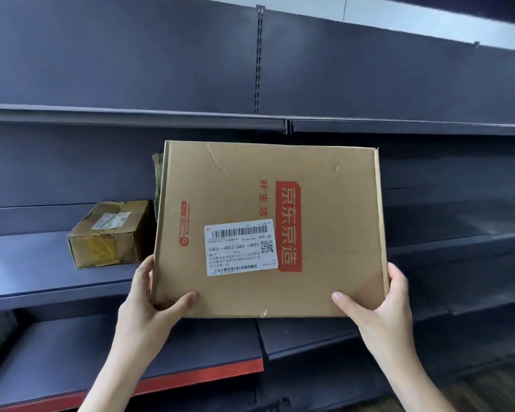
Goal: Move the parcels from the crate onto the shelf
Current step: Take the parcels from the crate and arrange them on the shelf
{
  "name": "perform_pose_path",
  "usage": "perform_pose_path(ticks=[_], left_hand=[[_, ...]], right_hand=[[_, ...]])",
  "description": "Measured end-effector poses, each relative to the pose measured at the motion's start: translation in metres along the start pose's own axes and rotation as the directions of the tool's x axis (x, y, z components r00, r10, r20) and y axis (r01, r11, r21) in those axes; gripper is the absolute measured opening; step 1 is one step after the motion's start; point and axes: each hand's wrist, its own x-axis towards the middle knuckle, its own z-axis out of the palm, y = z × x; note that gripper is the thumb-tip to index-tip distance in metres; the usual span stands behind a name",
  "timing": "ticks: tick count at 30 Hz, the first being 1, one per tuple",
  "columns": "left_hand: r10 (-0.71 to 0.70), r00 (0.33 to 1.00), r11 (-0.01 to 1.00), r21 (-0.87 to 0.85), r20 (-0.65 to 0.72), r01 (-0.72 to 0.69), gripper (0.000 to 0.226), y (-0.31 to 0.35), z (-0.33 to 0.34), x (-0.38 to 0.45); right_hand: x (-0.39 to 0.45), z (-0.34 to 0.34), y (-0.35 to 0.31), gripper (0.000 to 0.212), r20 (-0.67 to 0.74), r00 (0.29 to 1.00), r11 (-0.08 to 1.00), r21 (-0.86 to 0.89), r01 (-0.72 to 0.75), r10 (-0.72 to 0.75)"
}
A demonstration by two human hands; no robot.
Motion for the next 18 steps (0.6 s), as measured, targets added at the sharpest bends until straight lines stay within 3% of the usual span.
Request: perform_pose_path(ticks=[9,18], left_hand=[[-0.084,0.985,0.995,0.060,0.149,0.076,0.081,-0.001,0.039,0.006],[-0.175,0.973,0.975,0.164,0.153,0.149,0.085,0.005,0.099,-0.005]], right_hand=[[0.007,-0.016,0.029,0.089,-0.046,0.990,0.987,-0.091,-0.136,0.132],[0.053,-0.050,0.073,0.091,0.021,0.972,0.966,-0.118,-0.229,0.233]])
